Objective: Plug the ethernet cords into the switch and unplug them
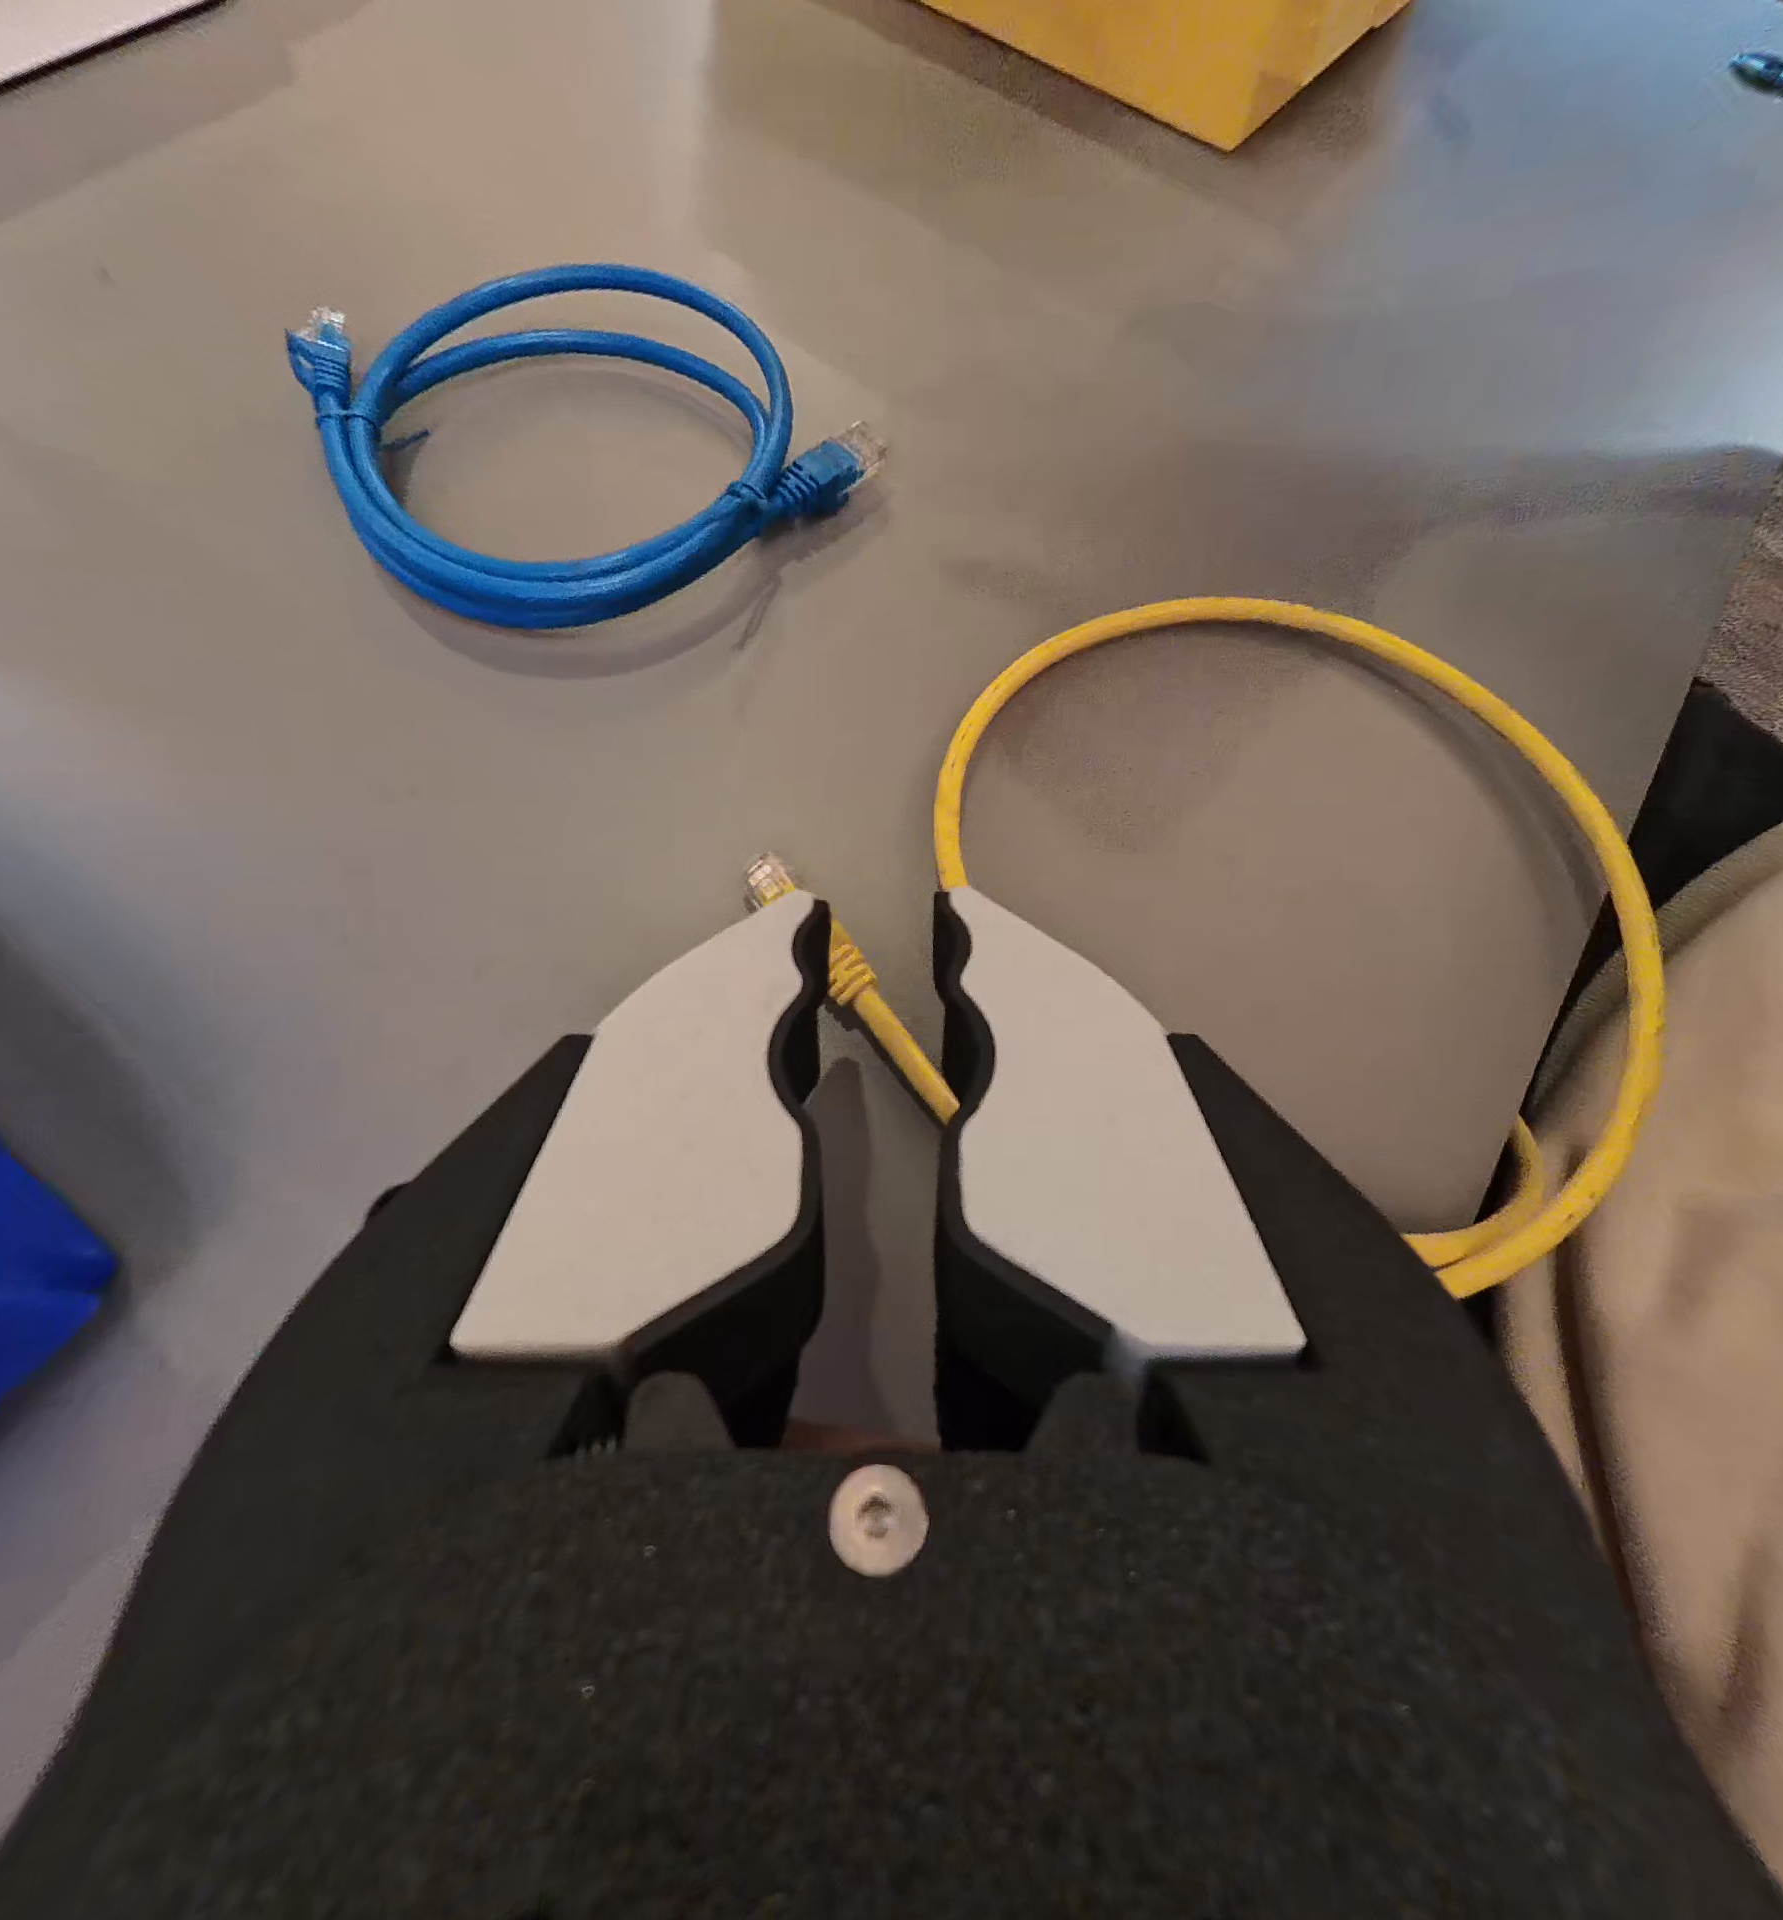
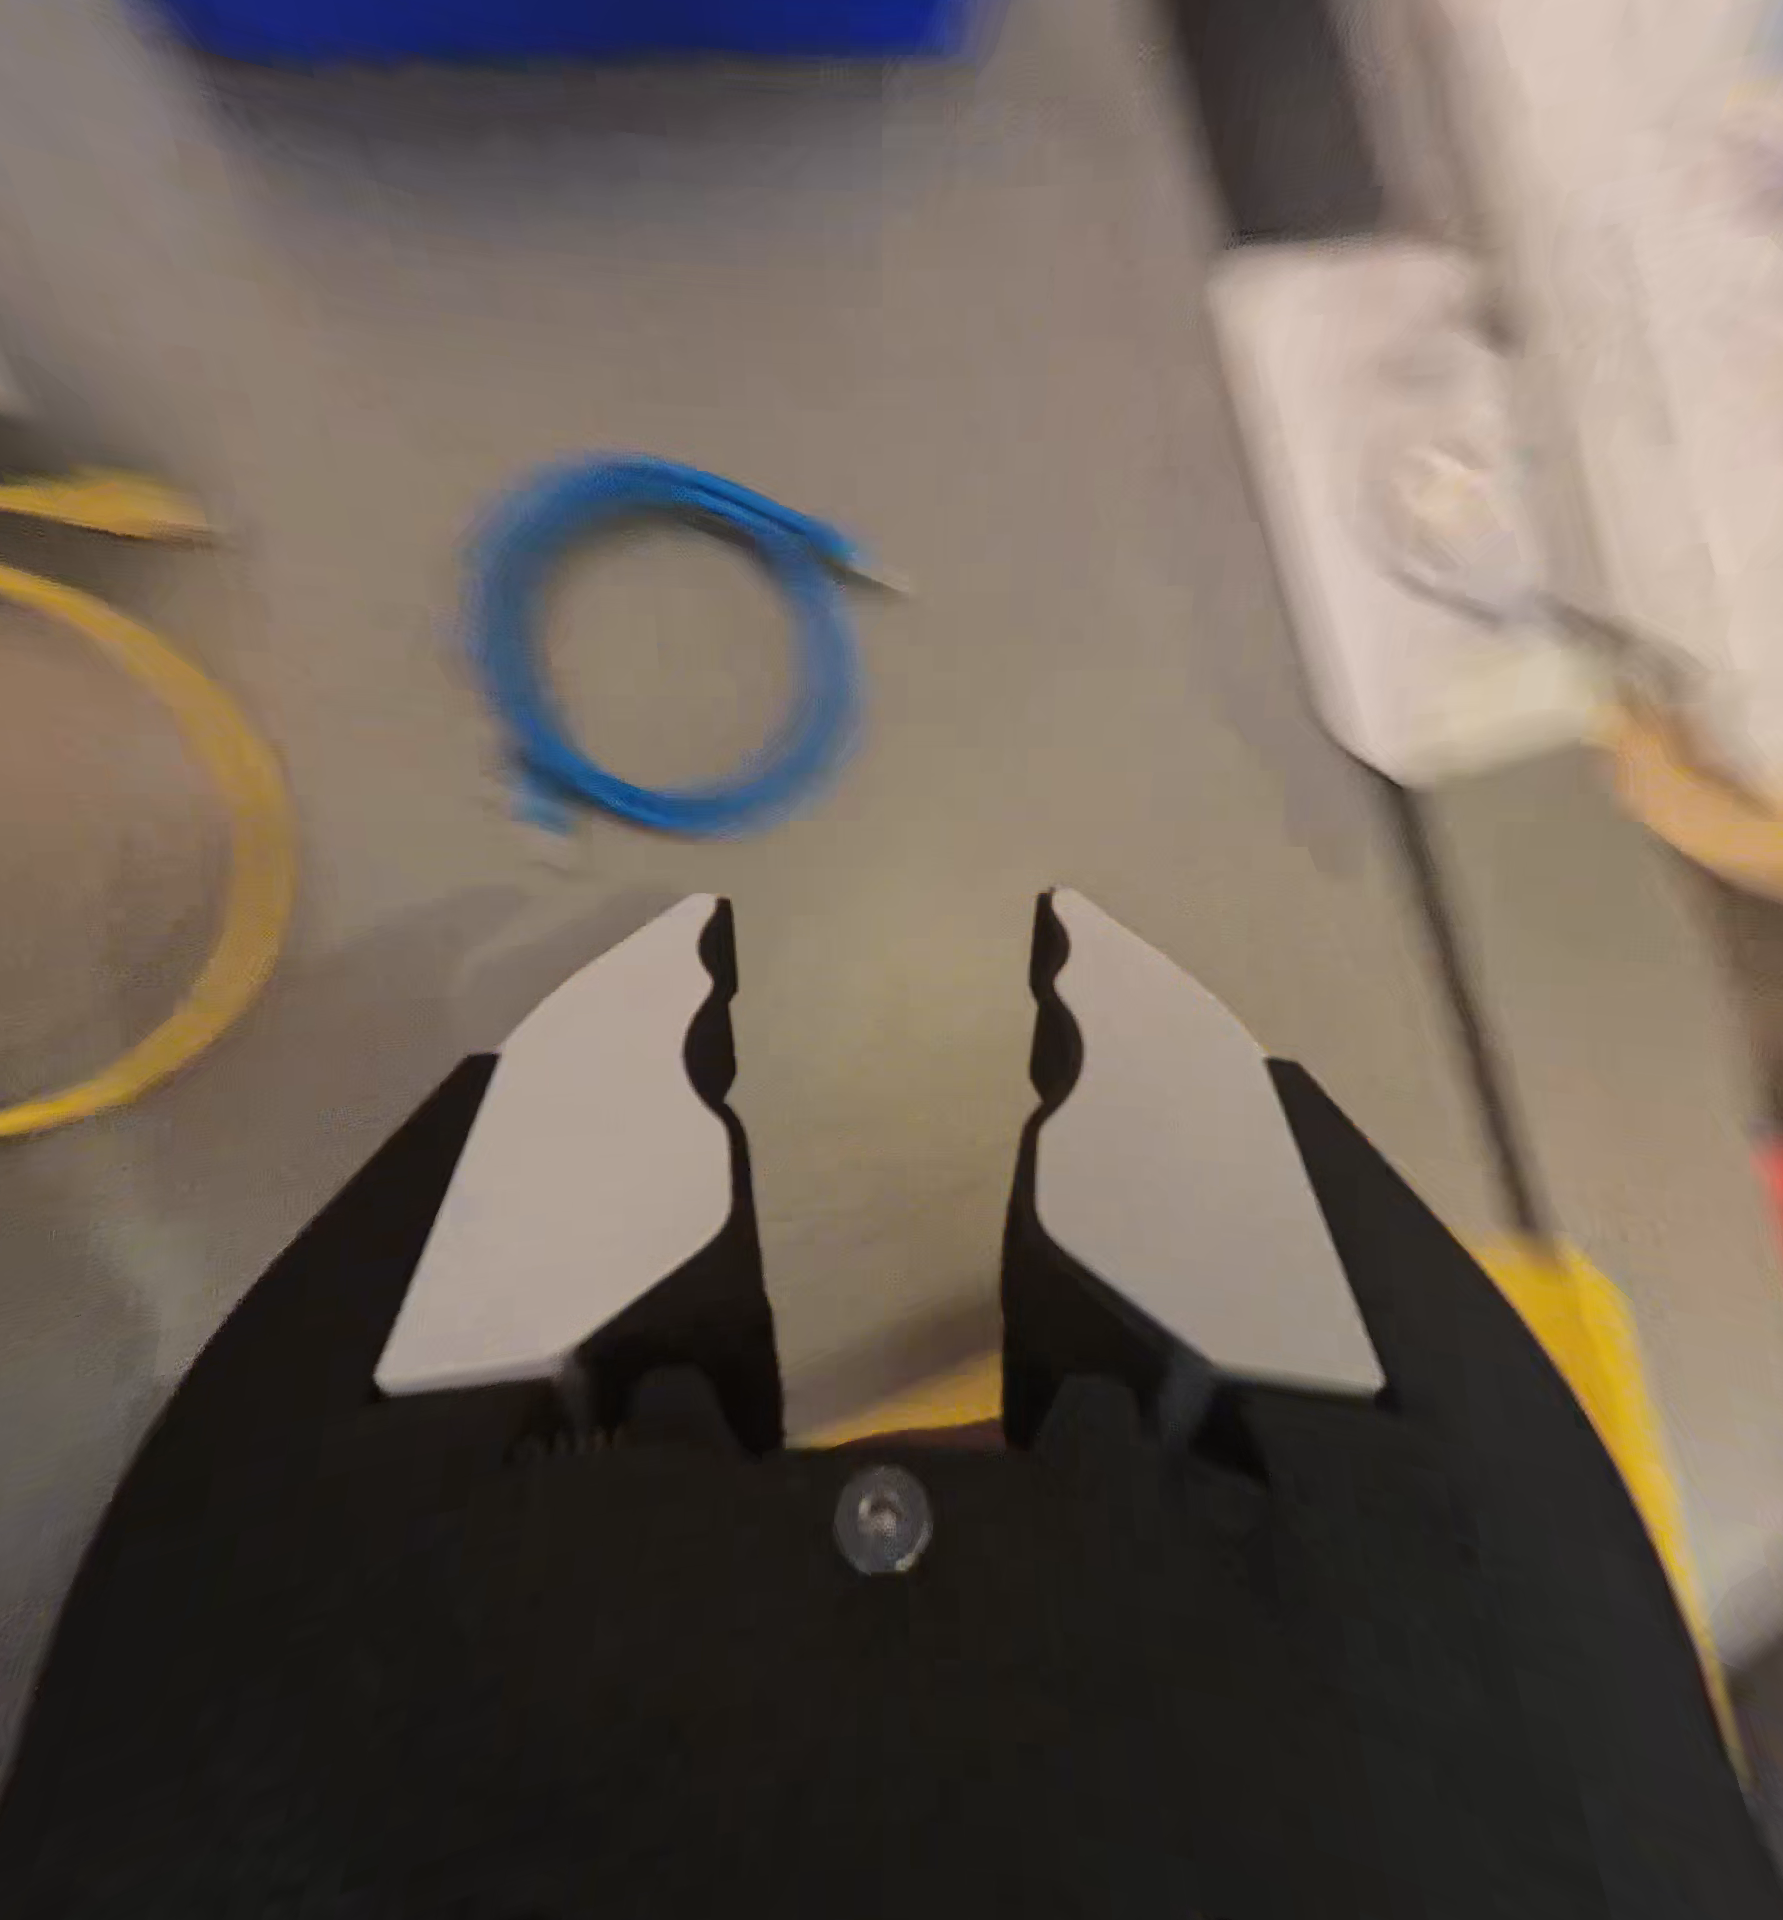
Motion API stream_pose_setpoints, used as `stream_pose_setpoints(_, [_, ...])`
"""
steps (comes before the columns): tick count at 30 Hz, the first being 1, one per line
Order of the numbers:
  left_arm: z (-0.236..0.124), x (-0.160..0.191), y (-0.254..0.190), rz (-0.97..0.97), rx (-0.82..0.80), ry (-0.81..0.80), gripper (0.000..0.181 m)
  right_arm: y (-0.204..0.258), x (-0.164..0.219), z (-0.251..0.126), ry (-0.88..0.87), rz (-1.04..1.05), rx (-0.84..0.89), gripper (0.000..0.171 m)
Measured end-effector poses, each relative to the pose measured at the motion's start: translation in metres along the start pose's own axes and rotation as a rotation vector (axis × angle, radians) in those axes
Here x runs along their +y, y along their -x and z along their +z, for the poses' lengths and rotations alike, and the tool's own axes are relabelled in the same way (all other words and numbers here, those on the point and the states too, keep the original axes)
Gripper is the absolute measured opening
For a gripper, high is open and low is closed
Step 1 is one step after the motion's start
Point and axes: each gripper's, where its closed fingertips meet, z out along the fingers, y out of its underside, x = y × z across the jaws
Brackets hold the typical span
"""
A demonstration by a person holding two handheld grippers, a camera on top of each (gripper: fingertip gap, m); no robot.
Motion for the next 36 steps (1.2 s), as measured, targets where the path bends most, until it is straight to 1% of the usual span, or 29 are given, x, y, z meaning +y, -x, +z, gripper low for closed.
stream_pose_setpoints(1, [0.000, 0.000, 0.000, -0.003, -0.001, -0.001, 0.018, 0.041, -0.016, 0.024, -0.027, -0.042, -0.126, 0.055])
stream_pose_setpoints(2, [-0.001, -0.001, 0.001, -0.006, -0.008, -0.006, 0.018, 0.073, -0.022, 0.049, -0.015, -0.077, -0.216, 0.055])
stream_pose_setpoints(3, [-0.003, -0.003, 0.001, -0.011, -0.012, -0.013, 0.018, 0.094, -0.021, 0.073, 0.033, -0.118, -0.257, 0.054])
stream_pose_setpoints(5, [-0.005, -0.004, 0.000, -0.027, -0.007, -0.025, 0.018, 0.112, -0.011, 0.112, 0.125, -0.185, -0.274, 0.052])
stream_pose_setpoints(7, [-0.006, -0.002, -0.002, -0.030, -0.004, -0.024, 0.018, 0.127, -0.007, 0.134, 0.168, -0.182, -0.338, 0.044])
stream_pose_setpoints(9, [-0.009, 0.001, -0.001, -0.013, -0.024, -0.016, 0.018, 0.123, 0.005, 0.149, 0.261, -0.245, -0.290, 0.036])
stream_pose_setpoints(10, [-0.010, 0.002, 0.000, -0.003, -0.035, -0.013, 0.018, 0.125, 0.000, 0.148, 0.245, -0.262, -0.294, 0.019])
stream_pose_setpoints(11, [-0.011, 0.003, 0.000, 0.006, -0.043, -0.010, 0.018, 0.123, -0.002, 0.145, 0.249, -0.305, -0.275, 0.013])
stream_pose_setpoints(13, [-0.011, 0.004, 0.000, 0.007, -0.049, -0.006, 0.018, 0.110, -0.007, 0.131, 0.239, -0.392, -0.171, 0.012])
stream_pose_setpoints(14, [-0.012, 0.005, 0.000, 0.004, -0.047, -0.004, 0.018, 0.109, -0.012, 0.118, 0.214, -0.411, -0.164, 0.012])
stream_pose_setpoints(16, [-0.012, 0.007, -0.001, 0.004, -0.047, 0.004, 0.018, 0.102, -0.020, 0.083, 0.166, -0.408, -0.144, 0.011])
stream_pose_setpoints(20, [-0.013, 0.005, -0.001, 0.026, -0.056, 0.007, 0.018, 0.060, -0.011, -0.008, 0.154, -0.407, 0.042, 0.011])
stream_pose_setpoints(22, [-0.012, 0.004, -0.003, 0.029, -0.049, 0.010, 0.018, 0.033, 0.006, -0.059, 0.172, -0.366, 0.149, 0.011])
stream_pose_setpoints(25, [-0.009, 0.004, -0.005, 0.045, -0.044, 0.014, 0.018, -0.005, 0.051, -0.128, 0.231, -0.254, 0.288, 0.011])
stream_pose_setpoints(27, [-0.004, 0.003, -0.006, 0.051, -0.037, 0.022, 0.018, -0.017, 0.094, -0.157, 0.295, -0.147, 0.287, 0.011])
stream_pose_setpoints(29, [0.002, 0.002, -0.008, 0.050, -0.020, 0.029, 0.018, -0.024, 0.135, -0.168, 0.352, -0.059, 0.266, 0.011])
stream_pose_setpoints(30, [0.005, 0.002, -0.010, 0.049, -0.008, 0.033, 0.018, -0.024, 0.155, -0.164, 0.377, -0.016, 0.236, 0.011])
stream_pose_setpoints(33, [0.010, -0.001, -0.016, 0.059, 0.013, 0.036, 0.018, -0.004, 0.206, -0.135, 0.457, 0.087, 0.024, 0.011])
stream_pose_setpoints(36, [0.012, -0.002, -0.019, 0.079, 0.011, 0.036, 0.018, 0.005, 0.230, -0.097, 0.480, 0.122, -0.117, 0.011])
